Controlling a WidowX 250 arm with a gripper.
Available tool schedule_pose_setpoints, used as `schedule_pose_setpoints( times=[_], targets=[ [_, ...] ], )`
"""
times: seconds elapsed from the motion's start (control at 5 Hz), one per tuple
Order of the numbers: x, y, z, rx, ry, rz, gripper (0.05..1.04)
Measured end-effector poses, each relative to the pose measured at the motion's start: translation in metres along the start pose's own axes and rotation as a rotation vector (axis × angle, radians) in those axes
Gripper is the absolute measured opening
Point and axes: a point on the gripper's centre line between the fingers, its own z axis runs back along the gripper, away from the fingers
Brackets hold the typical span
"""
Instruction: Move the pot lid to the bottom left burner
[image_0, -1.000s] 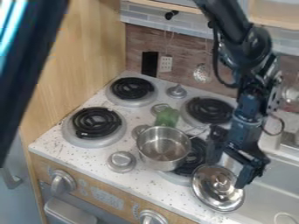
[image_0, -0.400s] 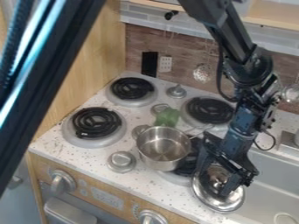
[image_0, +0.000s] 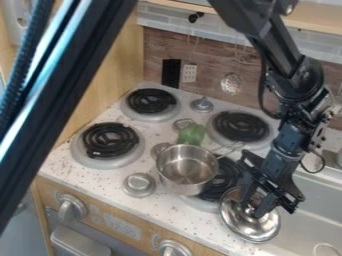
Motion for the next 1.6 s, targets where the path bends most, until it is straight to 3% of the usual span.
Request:
schedule_pose_setpoints(
  times=[0.2, 0.6, 0.8, 1.0, 1.2, 1.4, 1.6],
  targets=[
    [-0.001, 0.001, -0.001, 0.008, -0.001, -0.007, 0.249],
    [-0.006, 0.003, 0.0, 0.025, -0.01, 0.003, 0.239],
    [-0.004, 0.001, 0.013, 0.007, -0.05, 0.011, 0.239],
    [0.009, -0.001, 0.057, -0.04, -0.174, 0.017, 0.238],
    [0.012, 0.005, 0.083, -0.083, -0.239, 0.053, 0.238],
    [0.009, 0.029, 0.09, -0.092, -0.254, 0.141, 0.238],
    [-0.008, 0.09, 0.081, -0.119, -0.23, 0.34, 0.238]
  ],
)
